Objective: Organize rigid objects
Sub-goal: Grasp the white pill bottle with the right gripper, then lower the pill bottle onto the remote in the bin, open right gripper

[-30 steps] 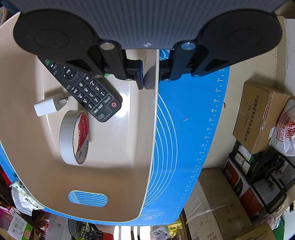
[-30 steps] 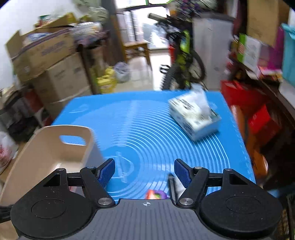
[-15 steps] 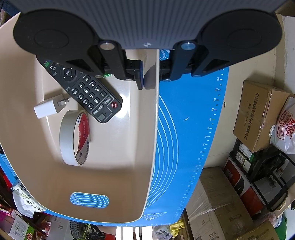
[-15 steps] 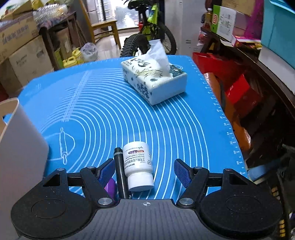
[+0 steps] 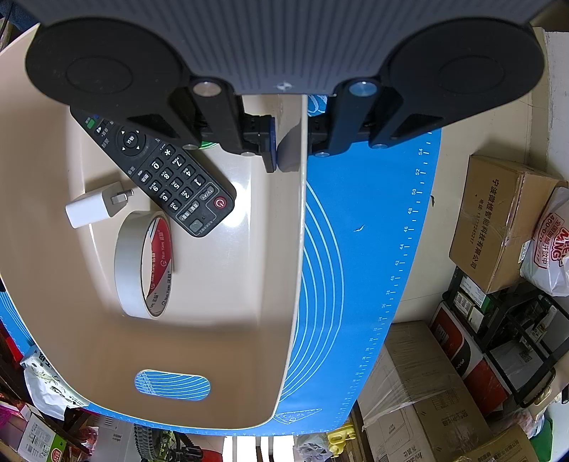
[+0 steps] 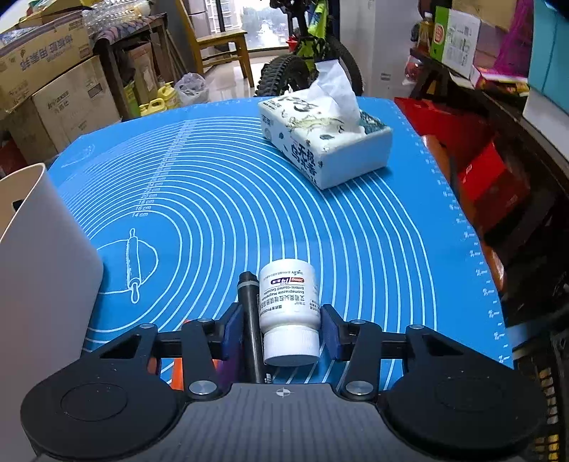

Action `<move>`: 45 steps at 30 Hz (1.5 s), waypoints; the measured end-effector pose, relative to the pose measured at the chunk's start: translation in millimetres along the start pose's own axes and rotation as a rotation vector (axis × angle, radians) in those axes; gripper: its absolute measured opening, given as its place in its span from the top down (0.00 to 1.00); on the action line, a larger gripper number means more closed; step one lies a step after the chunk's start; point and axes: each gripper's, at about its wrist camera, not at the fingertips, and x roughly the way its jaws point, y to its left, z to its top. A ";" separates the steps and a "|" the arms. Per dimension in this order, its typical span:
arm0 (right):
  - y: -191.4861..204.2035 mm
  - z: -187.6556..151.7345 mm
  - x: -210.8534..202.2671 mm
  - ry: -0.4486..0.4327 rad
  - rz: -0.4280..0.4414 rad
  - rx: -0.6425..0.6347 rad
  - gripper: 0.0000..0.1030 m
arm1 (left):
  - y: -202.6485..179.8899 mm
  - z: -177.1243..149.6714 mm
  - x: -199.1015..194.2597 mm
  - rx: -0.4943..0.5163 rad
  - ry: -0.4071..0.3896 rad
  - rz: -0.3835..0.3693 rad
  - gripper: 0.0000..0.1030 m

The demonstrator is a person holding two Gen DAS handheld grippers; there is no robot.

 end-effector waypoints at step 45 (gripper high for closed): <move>144.9 24.6 -118.8 -0.239 0.270 -0.239 0.57 | 0.2 -0.5 -0.9 -0.009 -0.002 0.000 0.89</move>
